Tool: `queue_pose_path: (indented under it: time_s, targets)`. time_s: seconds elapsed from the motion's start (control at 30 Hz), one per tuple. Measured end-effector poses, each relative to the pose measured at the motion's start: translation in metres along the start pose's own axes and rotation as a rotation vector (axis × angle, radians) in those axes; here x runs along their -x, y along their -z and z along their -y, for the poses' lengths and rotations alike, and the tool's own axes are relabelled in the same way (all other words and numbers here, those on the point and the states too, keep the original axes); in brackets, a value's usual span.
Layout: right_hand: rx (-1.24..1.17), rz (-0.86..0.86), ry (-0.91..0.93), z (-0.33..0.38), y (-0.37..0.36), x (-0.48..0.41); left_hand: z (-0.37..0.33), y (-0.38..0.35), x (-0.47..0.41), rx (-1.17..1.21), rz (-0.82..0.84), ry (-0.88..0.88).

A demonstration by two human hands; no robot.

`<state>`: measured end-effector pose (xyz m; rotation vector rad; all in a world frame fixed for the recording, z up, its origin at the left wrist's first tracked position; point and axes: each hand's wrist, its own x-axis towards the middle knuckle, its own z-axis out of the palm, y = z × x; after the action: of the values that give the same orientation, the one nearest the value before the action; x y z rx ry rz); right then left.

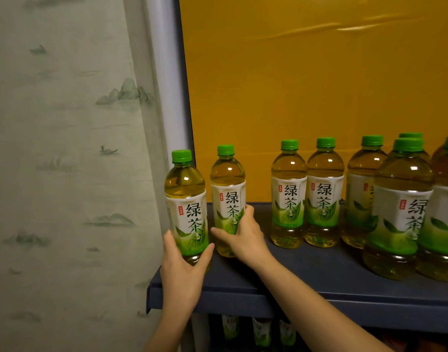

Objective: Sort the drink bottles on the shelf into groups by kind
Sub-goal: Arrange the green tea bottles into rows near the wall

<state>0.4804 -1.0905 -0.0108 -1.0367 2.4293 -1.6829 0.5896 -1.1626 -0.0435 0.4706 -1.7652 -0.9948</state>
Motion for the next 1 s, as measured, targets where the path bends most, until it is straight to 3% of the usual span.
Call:
queue_pose_path:
  time_s: [0.53,1.0]
  targets:
    - [0.101,-0.221,-0.005,-0.032,0.112,0.074,-0.035,-0.032,0.014,0.22,0.308,0.03]
    - [0.174,-0.385,0.049,-0.048,0.139,0.082,-0.052,-0.086,0.019,0.218,0.598,-0.013]
